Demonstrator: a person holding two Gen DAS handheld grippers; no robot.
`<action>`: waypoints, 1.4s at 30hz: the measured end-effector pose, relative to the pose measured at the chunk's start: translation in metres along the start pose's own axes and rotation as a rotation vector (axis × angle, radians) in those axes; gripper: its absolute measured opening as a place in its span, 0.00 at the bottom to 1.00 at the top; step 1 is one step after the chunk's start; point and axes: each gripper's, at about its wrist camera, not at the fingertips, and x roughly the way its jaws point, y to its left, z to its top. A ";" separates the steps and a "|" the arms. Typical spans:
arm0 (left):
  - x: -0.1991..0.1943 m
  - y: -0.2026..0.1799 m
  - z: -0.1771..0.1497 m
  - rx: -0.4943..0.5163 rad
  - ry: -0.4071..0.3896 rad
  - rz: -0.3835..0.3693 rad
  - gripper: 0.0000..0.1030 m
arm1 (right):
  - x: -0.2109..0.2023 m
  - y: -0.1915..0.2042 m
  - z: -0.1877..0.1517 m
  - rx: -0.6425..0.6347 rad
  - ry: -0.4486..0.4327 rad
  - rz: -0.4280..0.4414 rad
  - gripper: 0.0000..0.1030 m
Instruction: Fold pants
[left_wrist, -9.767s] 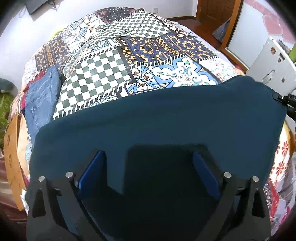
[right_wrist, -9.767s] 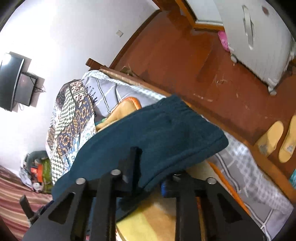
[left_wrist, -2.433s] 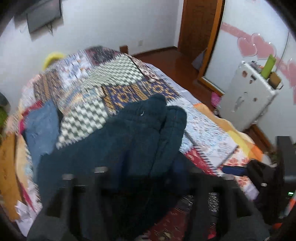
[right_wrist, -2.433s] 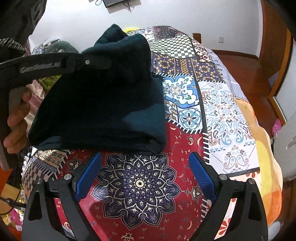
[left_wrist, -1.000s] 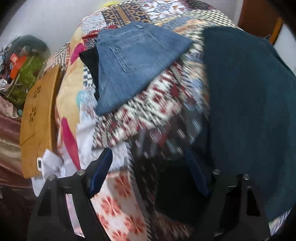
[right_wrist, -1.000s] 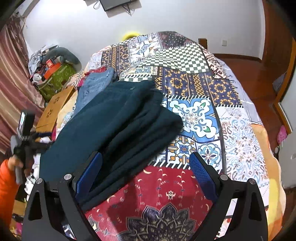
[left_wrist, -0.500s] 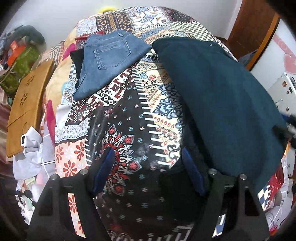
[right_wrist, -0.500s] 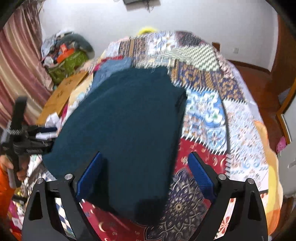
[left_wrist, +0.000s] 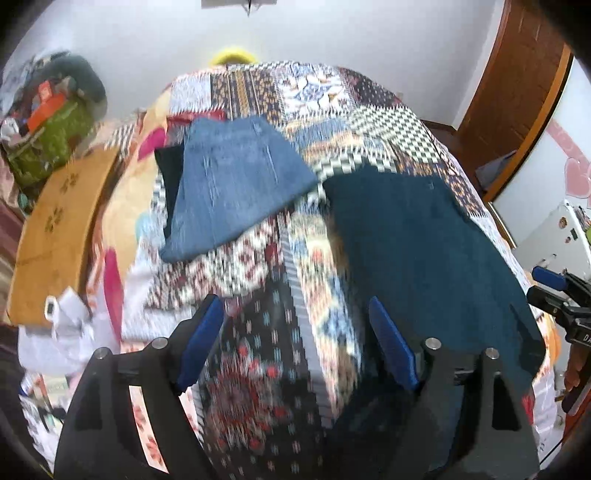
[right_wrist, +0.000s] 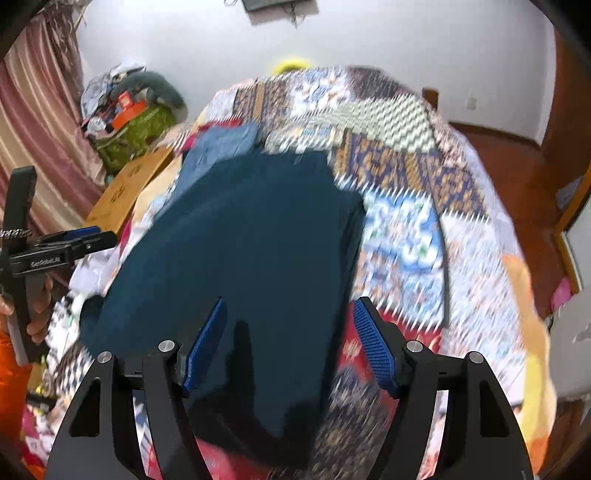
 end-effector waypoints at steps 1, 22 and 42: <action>0.004 -0.002 0.009 0.011 -0.002 -0.002 0.79 | 0.003 -0.003 0.007 0.005 -0.005 0.002 0.65; 0.144 -0.044 0.097 0.058 0.194 -0.234 0.54 | 0.134 -0.041 0.098 0.028 0.146 0.174 0.24; 0.141 -0.073 0.103 0.195 0.092 -0.058 0.34 | 0.109 -0.047 0.084 -0.100 0.093 -0.067 0.13</action>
